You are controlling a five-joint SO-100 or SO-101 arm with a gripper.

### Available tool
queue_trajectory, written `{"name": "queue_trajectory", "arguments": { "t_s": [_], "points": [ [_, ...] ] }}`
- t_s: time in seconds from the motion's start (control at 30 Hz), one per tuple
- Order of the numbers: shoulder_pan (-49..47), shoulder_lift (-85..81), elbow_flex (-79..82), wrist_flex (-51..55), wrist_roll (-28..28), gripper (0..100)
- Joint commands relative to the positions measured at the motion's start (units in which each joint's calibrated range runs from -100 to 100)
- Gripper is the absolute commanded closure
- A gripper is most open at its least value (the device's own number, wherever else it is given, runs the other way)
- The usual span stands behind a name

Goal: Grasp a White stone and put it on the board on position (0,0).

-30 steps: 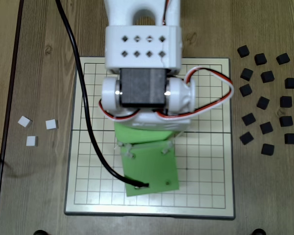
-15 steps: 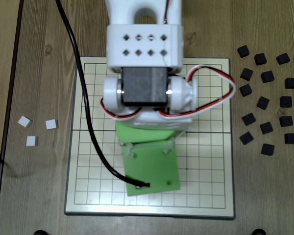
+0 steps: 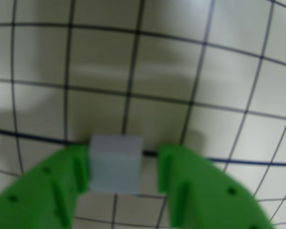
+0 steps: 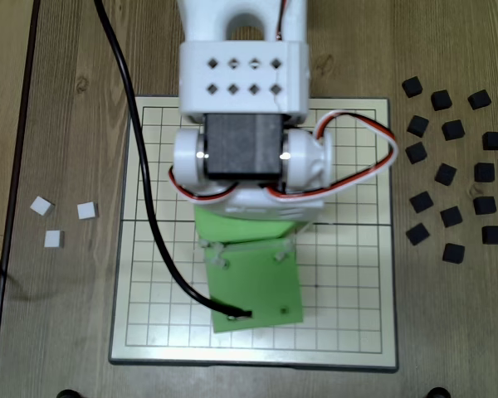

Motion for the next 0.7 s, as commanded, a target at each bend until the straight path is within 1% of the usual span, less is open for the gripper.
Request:
{"name": "queue_trajectory", "arguments": {
  "t_s": [0.0,0.23,0.47,0.67],
  "points": [
    [-0.51,-6.79,-0.36,-0.34,-0.34,88],
    [-1.88,-9.51,-0.93,0.57,-0.73,86],
    [-4.43,-12.73,-8.18,4.86,-2.00,85],
    [-4.43,-13.58,-13.40,8.01,-1.61,91]
  ]
}}
